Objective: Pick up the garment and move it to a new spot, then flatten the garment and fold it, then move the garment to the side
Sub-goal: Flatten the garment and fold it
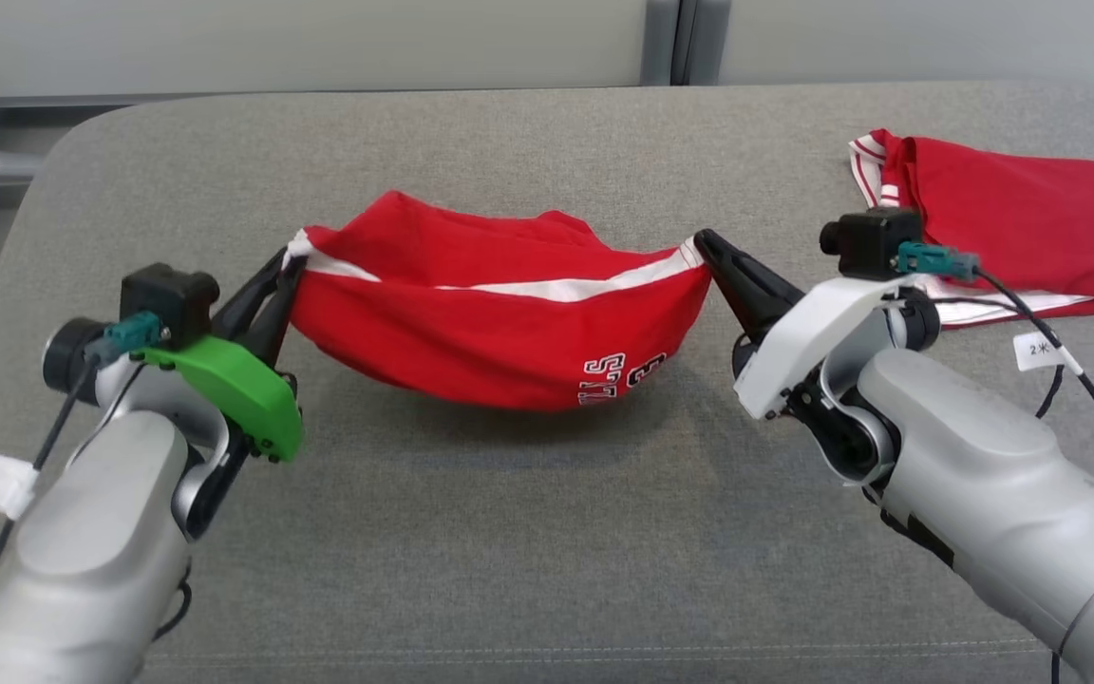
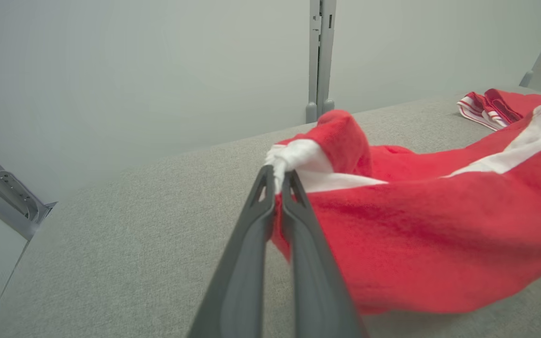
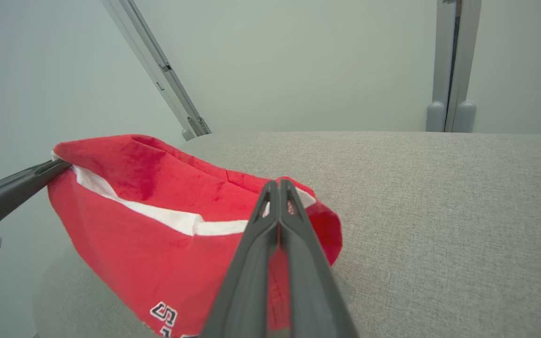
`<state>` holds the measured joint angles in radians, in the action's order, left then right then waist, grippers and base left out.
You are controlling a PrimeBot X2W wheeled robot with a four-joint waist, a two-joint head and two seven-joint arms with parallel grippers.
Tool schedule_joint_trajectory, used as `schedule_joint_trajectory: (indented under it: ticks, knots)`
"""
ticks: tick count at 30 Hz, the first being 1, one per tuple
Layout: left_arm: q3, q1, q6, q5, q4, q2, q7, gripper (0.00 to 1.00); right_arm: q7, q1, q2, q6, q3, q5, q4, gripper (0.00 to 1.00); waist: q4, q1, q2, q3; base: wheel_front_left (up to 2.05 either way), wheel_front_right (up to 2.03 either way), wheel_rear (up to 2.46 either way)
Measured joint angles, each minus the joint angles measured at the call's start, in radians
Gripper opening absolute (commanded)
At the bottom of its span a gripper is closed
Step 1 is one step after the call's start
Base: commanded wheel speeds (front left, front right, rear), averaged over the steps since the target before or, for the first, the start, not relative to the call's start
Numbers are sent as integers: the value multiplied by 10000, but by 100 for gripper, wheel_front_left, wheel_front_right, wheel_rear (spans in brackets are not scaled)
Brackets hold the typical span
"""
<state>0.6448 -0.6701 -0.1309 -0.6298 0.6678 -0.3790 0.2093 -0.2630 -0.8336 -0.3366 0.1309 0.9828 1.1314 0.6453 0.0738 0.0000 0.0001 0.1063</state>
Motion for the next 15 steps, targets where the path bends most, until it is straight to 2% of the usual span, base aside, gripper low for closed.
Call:
schedule_joint_trajectory:
  ticks: [8,15]
  knots:
    - [732,-1778,0,-556,-757,-723,-784,0,17,-1410,102,0,270,573,326,0,-181,0,0,436,0,0,0]
    - [1172,-3807,0,-1831,-970,-1135,-1590,0,487,-3598,407,0,100,1325,1139,0,-353,0,0,1084,0,0,0]
